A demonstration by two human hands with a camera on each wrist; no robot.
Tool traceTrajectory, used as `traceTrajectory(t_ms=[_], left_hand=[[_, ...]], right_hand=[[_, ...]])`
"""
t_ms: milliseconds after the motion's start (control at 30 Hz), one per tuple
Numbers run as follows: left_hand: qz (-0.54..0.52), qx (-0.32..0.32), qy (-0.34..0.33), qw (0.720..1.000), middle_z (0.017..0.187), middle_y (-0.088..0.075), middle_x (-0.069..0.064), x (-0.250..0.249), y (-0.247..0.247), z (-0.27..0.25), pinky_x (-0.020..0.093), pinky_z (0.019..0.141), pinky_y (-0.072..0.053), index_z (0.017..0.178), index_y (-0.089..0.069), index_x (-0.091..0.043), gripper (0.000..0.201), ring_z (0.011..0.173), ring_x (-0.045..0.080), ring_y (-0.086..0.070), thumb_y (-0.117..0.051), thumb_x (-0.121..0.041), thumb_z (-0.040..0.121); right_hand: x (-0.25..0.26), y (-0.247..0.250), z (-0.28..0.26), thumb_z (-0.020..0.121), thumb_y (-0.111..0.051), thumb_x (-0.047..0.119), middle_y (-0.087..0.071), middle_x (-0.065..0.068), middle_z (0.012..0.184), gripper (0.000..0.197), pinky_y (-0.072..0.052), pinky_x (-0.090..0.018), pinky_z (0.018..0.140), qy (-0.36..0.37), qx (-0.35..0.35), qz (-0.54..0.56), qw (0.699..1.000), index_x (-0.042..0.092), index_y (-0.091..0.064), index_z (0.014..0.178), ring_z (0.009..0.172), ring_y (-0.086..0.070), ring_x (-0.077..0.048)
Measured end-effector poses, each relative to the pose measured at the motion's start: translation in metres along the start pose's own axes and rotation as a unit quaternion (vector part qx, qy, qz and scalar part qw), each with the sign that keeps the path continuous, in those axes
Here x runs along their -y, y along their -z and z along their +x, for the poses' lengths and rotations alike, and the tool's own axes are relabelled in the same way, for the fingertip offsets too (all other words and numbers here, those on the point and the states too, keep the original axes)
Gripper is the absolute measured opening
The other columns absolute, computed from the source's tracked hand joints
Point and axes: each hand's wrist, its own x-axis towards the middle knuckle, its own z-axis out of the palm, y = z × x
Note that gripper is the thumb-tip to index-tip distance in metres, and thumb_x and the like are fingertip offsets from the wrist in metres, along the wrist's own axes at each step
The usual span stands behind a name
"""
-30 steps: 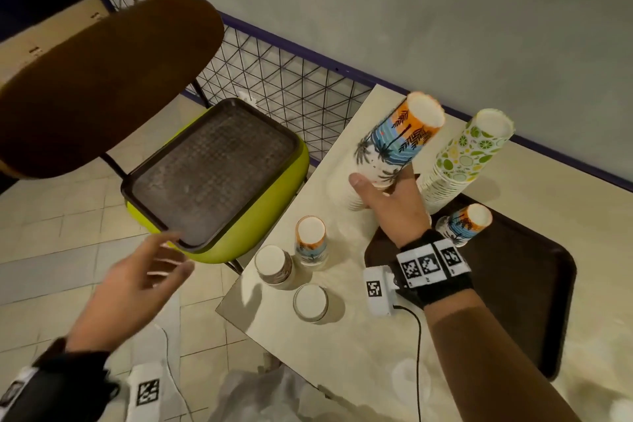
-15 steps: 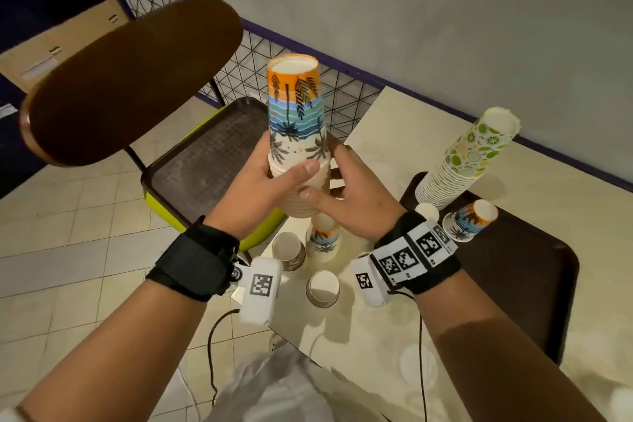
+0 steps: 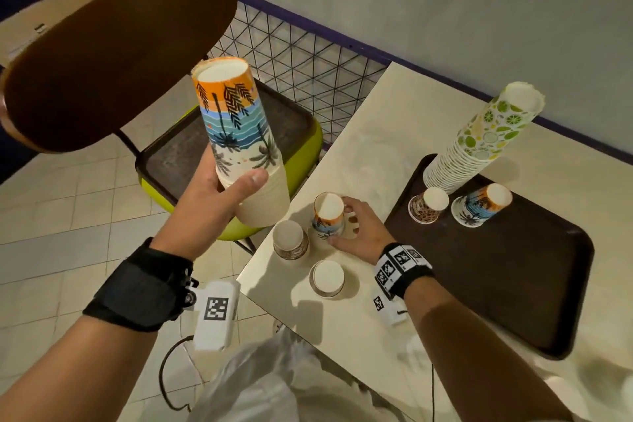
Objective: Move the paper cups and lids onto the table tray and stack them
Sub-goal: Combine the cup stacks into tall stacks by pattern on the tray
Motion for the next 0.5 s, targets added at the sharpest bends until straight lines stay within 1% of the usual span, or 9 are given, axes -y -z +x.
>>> traceTrajectory(t_ms=[67, 133, 167, 233, 300, 333, 400, 500], left_hand=[[0.008, 0.001, 0.009, 1.0, 0.139, -0.059, -0.03, 0.003, 0.002, -0.001, 0.05, 0.108, -0.045, 0.131, -0.04, -0.066, 0.061, 0.125, -0.007, -0.058, -0.069, -0.062, 0.078], [0.007, 0.002, 0.016, 1.0, 0.139, -0.059, -0.029, 0.006, 0.002, -0.001, 0.053, 0.108, -0.046, 0.131, -0.04, -0.067, 0.062, 0.125, -0.006, -0.058, -0.069, -0.063, 0.077], [0.004, 0.001, 0.019, 1.0, 0.139, -0.059, -0.029, 0.006, 0.001, -0.001, 0.055, 0.109, -0.045, 0.13, -0.04, -0.069, 0.062, 0.126, -0.005, -0.058, -0.07, -0.063, 0.076], [-0.004, -0.004, 0.021, 1.0, 0.141, -0.059, -0.028, 0.006, 0.001, -0.001, 0.059, 0.111, -0.043, 0.131, -0.04, -0.068, 0.067, 0.129, -0.002, -0.057, -0.074, -0.068, 0.073], [-0.008, -0.011, 0.02, 1.0, 0.145, -0.057, -0.023, 0.006, 0.0, -0.001, 0.061, 0.112, -0.042, 0.138, -0.039, -0.061, 0.081, 0.133, 0.004, -0.055, -0.075, -0.078, 0.068], [-0.01, -0.014, 0.02, 1.0, 0.145, -0.057, -0.022, 0.007, 0.0, -0.001, 0.062, 0.111, -0.043, 0.141, -0.038, -0.058, 0.086, 0.133, 0.005, -0.055, -0.075, -0.08, 0.066], [-0.01, -0.016, 0.021, 1.0, 0.145, -0.057, -0.021, 0.007, -0.001, 0.0, 0.062, 0.112, -0.043, 0.143, -0.037, -0.055, 0.09, 0.133, 0.005, -0.055, -0.075, -0.081, 0.065], [-0.009, -0.016, 0.026, 0.999, 0.146, -0.057, -0.021, 0.007, -0.002, 0.002, 0.062, 0.113, -0.041, 0.147, -0.036, -0.051, 0.096, 0.135, 0.006, -0.054, -0.075, -0.082, 0.064]], right_hand=[[-0.001, -0.006, 0.006, 0.063, -0.092, 0.039, -0.046, 0.001, 0.133, 0.096, -0.041, -0.032, 0.11, -0.013, 0.012, 0.0, 1.0, 0.035, -0.038, 0.142, 0.124, -0.048, -0.012], [-0.003, -0.012, 0.012, 0.053, -0.092, 0.048, -0.049, 0.002, 0.135, 0.104, -0.043, -0.039, 0.111, -0.022, 0.006, 0.005, 1.0, 0.04, -0.037, 0.141, 0.128, -0.051, -0.017], [-0.005, -0.016, 0.016, 0.05, -0.09, 0.052, -0.052, 0.003, 0.136, 0.104, -0.044, -0.041, 0.111, -0.025, 0.002, 0.003, 1.0, 0.042, -0.038, 0.14, 0.128, -0.053, -0.018], [-0.007, -0.022, 0.021, 0.05, -0.086, 0.057, -0.06, 0.006, 0.132, 0.097, -0.048, -0.042, 0.106, -0.03, -0.005, -0.017, 0.999, 0.043, -0.041, 0.136, 0.123, -0.058, -0.016], [-0.009, -0.028, 0.025, 0.052, -0.082, 0.062, -0.065, 0.008, 0.125, 0.095, -0.053, -0.041, 0.1, -0.042, -0.013, -0.039, 0.998, 0.045, -0.039, 0.135, 0.117, -0.062, -0.017], [-0.01, -0.031, 0.026, 0.053, -0.08, 0.064, -0.065, 0.006, 0.121, 0.095, -0.054, -0.041, 0.098, -0.043, -0.013, -0.053, 0.998, 0.046, -0.036, 0.135, 0.114, -0.062, -0.018], [-0.008, -0.033, 0.027, 0.052, -0.078, 0.065, -0.065, 0.004, 0.116, 0.096, -0.055, -0.04, 0.095, -0.047, -0.013, -0.068, 0.996, 0.049, -0.032, 0.135, 0.11, -0.063, -0.02], [0.0, -0.031, 0.026, 0.054, -0.077, 0.06, -0.058, -0.001, 0.117, 0.096, -0.053, -0.039, 0.098, -0.056, -0.002, -0.058, 0.997, 0.05, -0.029, 0.136, 0.11, -0.059, -0.021]])
